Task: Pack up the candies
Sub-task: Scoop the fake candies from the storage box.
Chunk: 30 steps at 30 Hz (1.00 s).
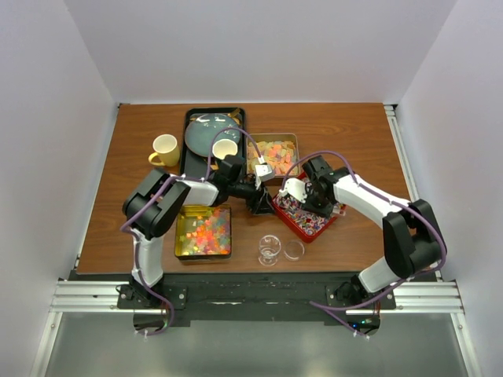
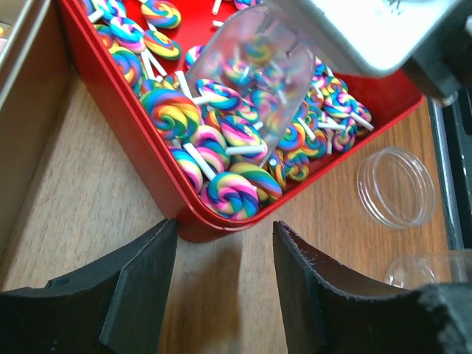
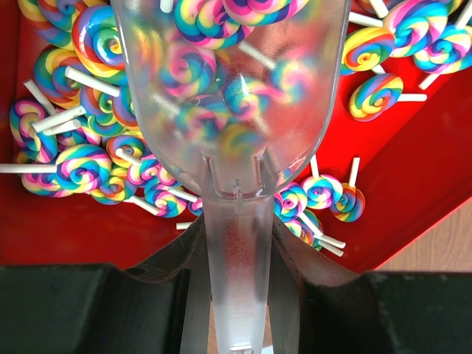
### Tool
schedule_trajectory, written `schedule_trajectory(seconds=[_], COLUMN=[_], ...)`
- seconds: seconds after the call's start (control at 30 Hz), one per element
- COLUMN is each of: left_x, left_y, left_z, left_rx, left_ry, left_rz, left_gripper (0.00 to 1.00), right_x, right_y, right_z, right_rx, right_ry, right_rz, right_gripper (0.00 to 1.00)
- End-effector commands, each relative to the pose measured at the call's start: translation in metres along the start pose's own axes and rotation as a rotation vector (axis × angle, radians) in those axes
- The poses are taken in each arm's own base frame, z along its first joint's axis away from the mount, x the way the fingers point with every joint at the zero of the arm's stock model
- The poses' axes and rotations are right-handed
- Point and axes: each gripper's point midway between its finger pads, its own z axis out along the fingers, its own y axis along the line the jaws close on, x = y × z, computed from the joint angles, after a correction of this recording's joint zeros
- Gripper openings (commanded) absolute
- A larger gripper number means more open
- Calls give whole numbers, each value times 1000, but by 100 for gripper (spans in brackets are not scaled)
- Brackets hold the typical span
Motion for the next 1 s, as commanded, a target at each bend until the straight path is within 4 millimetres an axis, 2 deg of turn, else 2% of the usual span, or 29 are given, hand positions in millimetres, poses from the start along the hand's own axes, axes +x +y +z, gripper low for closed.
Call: schedule_trajectory(seconds=[0.0, 0.3, 0.73, 0.97], left_x=[-19, -18, -28, -45], left_y=[-16, -24, -23, -21], left_z=[-12, -23, -33, -36], left_rx=[48, 86, 77, 40], left_ry=[-20, 26, 16, -13], left_rz=[66, 97, 101, 67], left_gripper=[59, 62, 61, 61], right_x=[-36, -31, -23, -11], right_y=[-4, 1, -7, -6], right_z=[14, 10, -7, -12], right_rx=[26, 53, 76, 54], right_ry=[-199, -235, -210, -149], right_rz=[24, 29, 59, 86], right_gripper=[0, 0, 0, 0])
